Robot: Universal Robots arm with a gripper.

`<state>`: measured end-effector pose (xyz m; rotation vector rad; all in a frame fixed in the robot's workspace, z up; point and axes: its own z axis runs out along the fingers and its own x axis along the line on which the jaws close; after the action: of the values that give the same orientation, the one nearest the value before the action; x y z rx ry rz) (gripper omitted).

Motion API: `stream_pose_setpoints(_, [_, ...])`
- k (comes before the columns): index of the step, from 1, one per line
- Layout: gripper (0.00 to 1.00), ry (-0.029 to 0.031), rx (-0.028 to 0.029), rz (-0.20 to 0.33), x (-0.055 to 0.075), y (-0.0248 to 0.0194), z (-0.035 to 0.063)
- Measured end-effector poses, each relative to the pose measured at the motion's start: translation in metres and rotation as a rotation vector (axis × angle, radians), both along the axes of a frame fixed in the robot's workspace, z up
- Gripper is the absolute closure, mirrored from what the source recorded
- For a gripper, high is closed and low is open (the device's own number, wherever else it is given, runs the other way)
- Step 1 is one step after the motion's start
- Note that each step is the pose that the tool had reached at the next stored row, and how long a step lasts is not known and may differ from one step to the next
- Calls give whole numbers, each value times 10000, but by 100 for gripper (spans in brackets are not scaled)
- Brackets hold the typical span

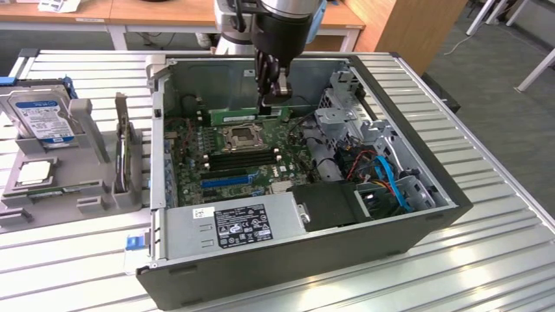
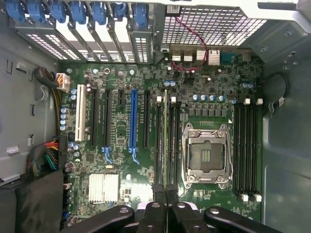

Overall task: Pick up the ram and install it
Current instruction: 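Insert the ram into the slot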

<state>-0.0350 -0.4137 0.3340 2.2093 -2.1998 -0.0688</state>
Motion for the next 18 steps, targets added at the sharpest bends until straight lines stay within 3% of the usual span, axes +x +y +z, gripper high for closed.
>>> stream_pose_setpoints(18, [88,0,-1,0,0,0,-109])
